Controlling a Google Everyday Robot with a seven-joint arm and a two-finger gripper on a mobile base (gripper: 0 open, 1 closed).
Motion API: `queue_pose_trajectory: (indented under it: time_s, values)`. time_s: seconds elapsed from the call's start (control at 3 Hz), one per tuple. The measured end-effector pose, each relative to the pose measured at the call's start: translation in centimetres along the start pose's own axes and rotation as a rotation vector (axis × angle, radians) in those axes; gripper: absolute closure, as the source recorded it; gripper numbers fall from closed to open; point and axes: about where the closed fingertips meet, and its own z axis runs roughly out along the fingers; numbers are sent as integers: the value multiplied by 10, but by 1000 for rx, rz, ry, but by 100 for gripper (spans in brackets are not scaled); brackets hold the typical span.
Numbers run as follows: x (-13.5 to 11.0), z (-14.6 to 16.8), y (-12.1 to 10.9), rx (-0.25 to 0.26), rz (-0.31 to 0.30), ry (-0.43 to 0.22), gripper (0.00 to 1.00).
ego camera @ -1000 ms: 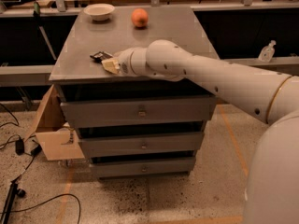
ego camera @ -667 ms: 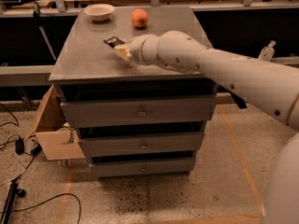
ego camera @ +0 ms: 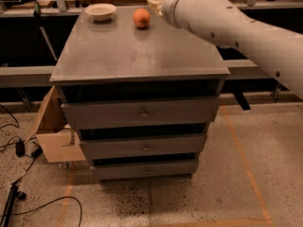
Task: Move rxbar chocolate near orange
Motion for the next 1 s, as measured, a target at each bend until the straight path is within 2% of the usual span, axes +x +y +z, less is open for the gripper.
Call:
queue_pose_trajectory:
  time_s: [0.33,0.67,1.0]
  values:
    - [4,1,-30,33,16,3,100]
    - [32,16,-45,7,118,36,100]
    - [64,45,-51,-35,215,79,100]
